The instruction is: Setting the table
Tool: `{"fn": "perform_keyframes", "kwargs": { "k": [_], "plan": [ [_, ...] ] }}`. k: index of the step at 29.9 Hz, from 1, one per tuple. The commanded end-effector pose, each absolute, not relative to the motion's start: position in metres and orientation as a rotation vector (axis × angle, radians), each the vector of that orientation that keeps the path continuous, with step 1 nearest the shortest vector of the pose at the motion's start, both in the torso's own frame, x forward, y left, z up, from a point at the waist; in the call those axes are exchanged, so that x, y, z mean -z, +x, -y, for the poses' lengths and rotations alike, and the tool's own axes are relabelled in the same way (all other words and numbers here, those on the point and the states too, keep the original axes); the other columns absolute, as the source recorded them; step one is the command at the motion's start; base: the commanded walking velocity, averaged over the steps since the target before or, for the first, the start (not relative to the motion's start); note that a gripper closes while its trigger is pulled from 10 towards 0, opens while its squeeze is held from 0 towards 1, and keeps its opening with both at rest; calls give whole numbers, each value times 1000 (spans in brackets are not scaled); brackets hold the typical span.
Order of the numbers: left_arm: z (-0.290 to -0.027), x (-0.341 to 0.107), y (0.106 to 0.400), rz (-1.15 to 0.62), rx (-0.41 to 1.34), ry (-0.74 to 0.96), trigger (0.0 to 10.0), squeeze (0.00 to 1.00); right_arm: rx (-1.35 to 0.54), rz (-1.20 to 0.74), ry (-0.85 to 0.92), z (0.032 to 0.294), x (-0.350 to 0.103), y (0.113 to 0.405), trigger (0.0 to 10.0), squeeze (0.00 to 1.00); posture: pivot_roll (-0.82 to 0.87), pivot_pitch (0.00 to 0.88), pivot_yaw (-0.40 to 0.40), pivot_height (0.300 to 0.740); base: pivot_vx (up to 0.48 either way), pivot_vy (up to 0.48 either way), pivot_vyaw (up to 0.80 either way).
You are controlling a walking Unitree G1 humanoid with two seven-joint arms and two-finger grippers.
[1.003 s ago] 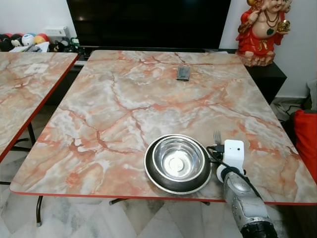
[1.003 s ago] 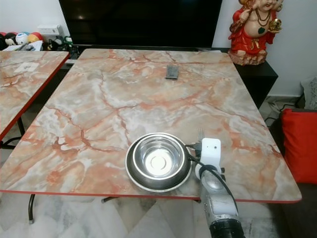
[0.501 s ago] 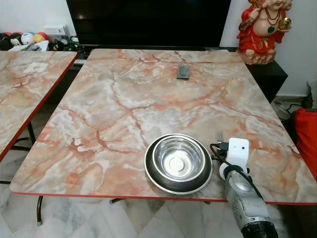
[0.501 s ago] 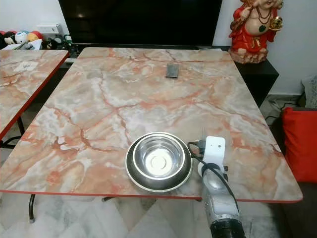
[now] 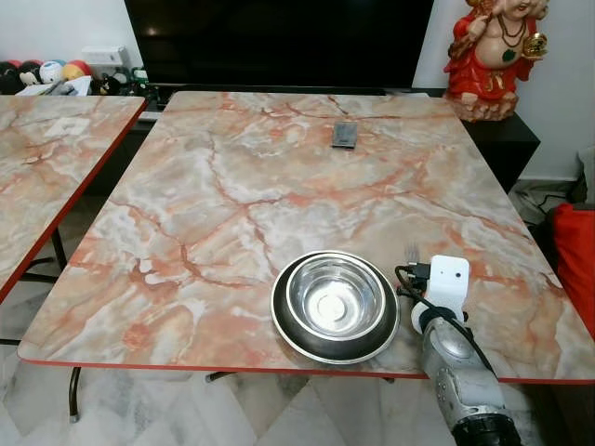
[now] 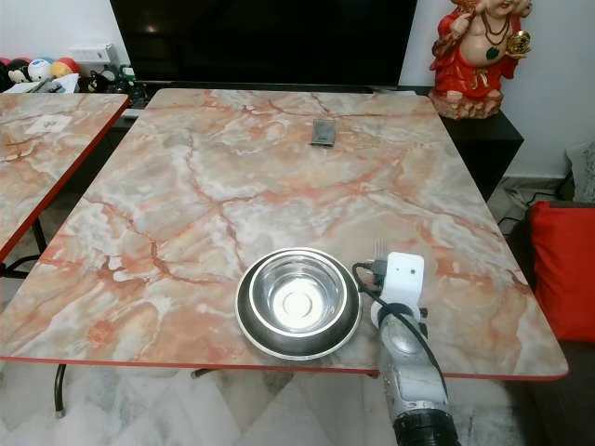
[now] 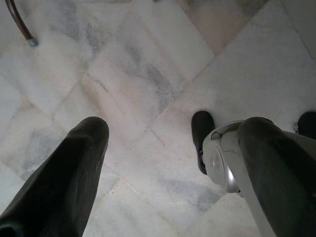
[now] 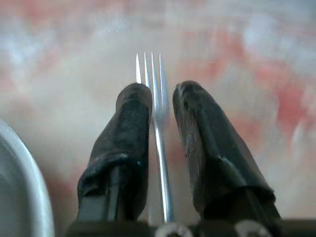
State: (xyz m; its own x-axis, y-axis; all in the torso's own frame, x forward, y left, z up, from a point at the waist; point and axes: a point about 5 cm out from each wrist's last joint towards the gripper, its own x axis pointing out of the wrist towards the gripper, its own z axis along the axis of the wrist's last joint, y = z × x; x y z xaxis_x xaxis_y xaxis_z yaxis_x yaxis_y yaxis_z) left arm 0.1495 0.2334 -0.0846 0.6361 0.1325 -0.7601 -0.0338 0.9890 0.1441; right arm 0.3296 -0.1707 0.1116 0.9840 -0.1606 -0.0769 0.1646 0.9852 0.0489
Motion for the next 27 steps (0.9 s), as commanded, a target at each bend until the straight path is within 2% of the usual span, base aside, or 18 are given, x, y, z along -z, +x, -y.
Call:
{"fn": "perform_keyframes", "kwargs": {
  "k": [1, 11, 25, 27],
  "plan": [
    [-233, 86, 145, -887, -100, 122, 10000, 0, 161, 27, 53, 171, -127, 328, 10000, 0, 29, 98, 5, 740, 0, 0, 0],
    [-232, 86, 146, -884, -107, 118, 10000, 0, 150, 169, 30, 181, -147, 321, 10000, 0, 17, 77, -10, 740, 0, 0, 0],
    [-232, 84, 154, -885, -107, 118, 10000, 0, 156, 201, 85, 170, -148, 317, 10000, 0, -10, 0, 6, 740, 0, 0, 0],
    [-232, 84, 155, -885, -107, 117, 10000, 0, 158, 202, 84, 171, -149, 318, 10000, 0, -10, 0, 7, 740, 0, 319, 0]
  ]
}}
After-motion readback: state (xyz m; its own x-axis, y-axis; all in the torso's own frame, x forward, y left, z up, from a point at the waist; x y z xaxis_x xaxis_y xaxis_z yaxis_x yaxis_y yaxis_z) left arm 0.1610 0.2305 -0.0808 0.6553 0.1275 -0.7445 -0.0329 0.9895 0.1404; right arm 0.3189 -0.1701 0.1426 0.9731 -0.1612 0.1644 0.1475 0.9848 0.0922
